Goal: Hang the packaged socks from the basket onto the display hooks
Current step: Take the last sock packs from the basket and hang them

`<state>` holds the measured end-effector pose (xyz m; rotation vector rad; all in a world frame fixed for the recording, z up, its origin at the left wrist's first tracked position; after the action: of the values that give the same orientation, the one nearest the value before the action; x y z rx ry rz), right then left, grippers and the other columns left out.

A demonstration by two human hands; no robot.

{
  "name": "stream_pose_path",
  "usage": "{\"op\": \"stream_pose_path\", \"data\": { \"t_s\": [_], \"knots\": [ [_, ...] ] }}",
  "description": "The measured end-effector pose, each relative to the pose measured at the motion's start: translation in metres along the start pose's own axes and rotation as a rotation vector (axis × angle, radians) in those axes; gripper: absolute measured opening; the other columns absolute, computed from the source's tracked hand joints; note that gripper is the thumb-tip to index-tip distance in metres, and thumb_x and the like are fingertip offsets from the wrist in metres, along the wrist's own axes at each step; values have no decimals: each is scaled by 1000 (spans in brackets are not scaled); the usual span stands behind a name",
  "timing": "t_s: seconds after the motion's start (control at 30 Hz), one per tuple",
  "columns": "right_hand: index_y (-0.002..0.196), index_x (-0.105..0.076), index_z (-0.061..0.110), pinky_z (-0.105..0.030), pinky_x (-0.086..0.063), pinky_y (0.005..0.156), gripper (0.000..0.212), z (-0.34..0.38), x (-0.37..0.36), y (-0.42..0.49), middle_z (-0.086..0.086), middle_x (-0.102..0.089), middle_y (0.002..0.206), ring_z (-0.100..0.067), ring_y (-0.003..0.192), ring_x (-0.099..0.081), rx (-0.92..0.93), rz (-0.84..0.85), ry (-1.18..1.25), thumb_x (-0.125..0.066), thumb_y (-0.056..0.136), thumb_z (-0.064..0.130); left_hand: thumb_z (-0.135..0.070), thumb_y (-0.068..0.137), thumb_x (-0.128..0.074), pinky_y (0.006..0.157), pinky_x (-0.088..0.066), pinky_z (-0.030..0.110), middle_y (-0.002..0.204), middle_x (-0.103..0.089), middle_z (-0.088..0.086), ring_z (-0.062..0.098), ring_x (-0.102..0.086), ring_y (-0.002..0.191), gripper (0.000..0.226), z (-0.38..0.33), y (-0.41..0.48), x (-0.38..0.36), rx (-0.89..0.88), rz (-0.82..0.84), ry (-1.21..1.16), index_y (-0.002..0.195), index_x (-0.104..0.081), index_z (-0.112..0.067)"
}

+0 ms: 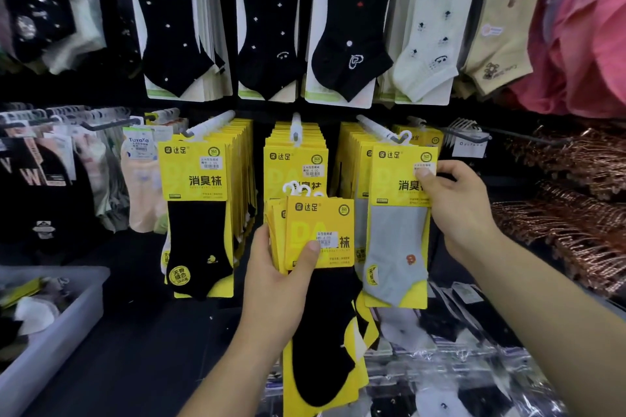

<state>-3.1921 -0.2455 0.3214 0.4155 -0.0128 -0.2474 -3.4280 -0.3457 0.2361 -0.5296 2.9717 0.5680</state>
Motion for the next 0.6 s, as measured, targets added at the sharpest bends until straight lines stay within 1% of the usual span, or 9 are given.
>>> {"op": "stream_pose_path", "data": {
  "t_s": [0.1, 0.17, 0.27, 0.37, 0.43, 0.47, 0.5, 0.53, 0.6],
  "knots": [
    [100, -63, 20, -38, -59, 84, 9, -2, -4, 5, -4, -78, 88, -19, 88, -74, 6, -9, -65, -69, 96, 25, -29, 94, -75, 101, -59, 45, 116, -77, -20, 4, -74, 108, 33, 0, 0, 0, 3, 1, 0, 117, -62, -49],
    [96, -63, 23, -39, -56, 85, 10, -4, -6, 7, -6, -75, 90, -20, 89, -71, 31, -30, -137, -71, 94, 28, -28, 96, -75, 100, -59, 45, 115, -77, -19, 4, -74, 108, 33, 0, 0, -1, -1, 4, -3, 117, -62, -49],
    [87, -63, 25, -34, -54, 75, 14, -8, -8, 11, -3, -69, 87, -16, 83, -66, 33, -96, -200, -75, 90, 33, -26, 96, -75, 98, -60, 42, 114, -77, -21, 2, -74, 106, 34, -1, 1, -2, -10, 7, -9, 116, -62, -49],
    [91, -62, 17, -24, -45, 62, 26, -12, -9, 13, 4, -62, 82, -10, 74, -59, -11, -158, -225, -78, 87, 37, -26, 96, -75, 97, -60, 41, 115, -77, -20, 3, -74, 106, 34, -1, 1, -3, -6, 12, -24, 119, -62, -46],
    [96, -59, 12, -25, -42, 60, 33, -14, -8, 9, 4, -58, 82, -10, 72, -55, -20, -187, -257, -77, 87, 39, -26, 96, -75, 98, -59, 42, 115, -77, -20, 2, -74, 106, 34, -1, 1, -3, -3, 14, -29, 121, -61, -44],
    [94, -59, 12, -26, -42, 61, 34, -13, -8, 4, 4, -57, 80, -11, 71, -54, -11, -179, -279, -76, 87, 40, -27, 95, -75, 99, -59, 43, 115, -77, -20, 3, -74, 107, 34, -1, 0, -3, 0, 16, -33, 122, -61, -43],
    [89, -59, 11, -27, -43, 61, 34, -11, -10, -2, 2, -57, 77, -13, 69, -54, 1, -142, -301, -74, 89, 42, -27, 95, -75, 100, -59, 43, 115, -77, -20, 3, -74, 108, 34, -1, 0, -4, 5, 16, -38, 122, -61, -42],
    [84, -60, 11, -28, -44, 60, 36, -10, -13, -10, 0, -57, 73, -14, 67, -54, 8, -69, -315, -72, 89, 44, -28, 95, -75, 101, -58, 43, 115, -76, -22, 2, -74, 107, 34, -1, 0, -3, 9, 15, -43, 122, -61, -42],
    [79, -64, 11, -26, -50, 55, 46, -6, -25, -30, -8, -62, 72, -14, 64, -59, -21, 157, -324, -69, 87, 56, -28, 94, -75, 98, -59, 42, 114, -76, -24, 1, -74, 106, 34, -2, 0, -4, 8, 20, -50, 123, -61, -41]
  ]
}}
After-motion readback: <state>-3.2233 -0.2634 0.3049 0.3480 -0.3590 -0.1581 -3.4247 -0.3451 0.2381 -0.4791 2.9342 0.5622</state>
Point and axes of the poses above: each hand's wrist, its own y-axis towards the middle knuckle, its own x-axis out of the back of the hand, z = x × y, the point moved 3 cm from there along y, towards the middle knuckle
